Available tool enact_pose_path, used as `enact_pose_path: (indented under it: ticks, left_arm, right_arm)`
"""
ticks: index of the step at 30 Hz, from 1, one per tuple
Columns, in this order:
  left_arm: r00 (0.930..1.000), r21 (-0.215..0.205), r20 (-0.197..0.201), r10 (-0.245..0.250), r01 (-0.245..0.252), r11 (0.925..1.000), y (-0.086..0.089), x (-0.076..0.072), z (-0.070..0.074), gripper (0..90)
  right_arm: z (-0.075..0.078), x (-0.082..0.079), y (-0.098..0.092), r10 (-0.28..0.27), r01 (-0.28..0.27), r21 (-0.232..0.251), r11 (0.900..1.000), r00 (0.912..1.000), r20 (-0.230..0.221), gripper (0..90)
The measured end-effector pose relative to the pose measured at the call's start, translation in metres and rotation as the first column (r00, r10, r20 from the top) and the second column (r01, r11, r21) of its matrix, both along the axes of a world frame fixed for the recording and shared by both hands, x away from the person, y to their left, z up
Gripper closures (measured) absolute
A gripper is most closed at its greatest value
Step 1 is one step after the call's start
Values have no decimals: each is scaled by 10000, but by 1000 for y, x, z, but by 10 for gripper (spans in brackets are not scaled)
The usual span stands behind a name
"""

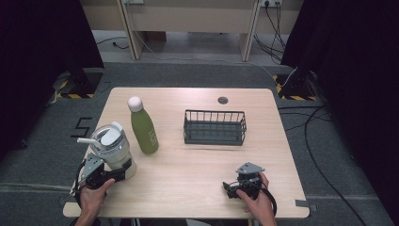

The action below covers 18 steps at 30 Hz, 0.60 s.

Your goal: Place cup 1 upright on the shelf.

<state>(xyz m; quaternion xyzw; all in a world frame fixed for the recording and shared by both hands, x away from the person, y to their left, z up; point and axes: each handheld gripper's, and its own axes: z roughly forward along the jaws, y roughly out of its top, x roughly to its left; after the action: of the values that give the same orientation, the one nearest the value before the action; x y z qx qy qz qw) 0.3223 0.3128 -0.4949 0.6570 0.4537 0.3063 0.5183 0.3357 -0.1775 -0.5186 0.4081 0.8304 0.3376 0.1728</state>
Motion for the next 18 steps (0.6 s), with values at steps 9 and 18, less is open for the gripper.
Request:
enact_pose_path:
  ticks: [9, 18]
  left_arm:
    - [9991, 39, 320, -291, 290, 9996, -5, -5, 6, 99]
    - [9958, 111, 599, -699, 694, 9975, -11, -12, 16, 100]
  right_arm:
    - [0, 0, 0, 0, 0, 0, 10000, 10000, 1, 26]
    - [0, 0, 0, 0, 0, 1, 10000, 10000, 1, 26]
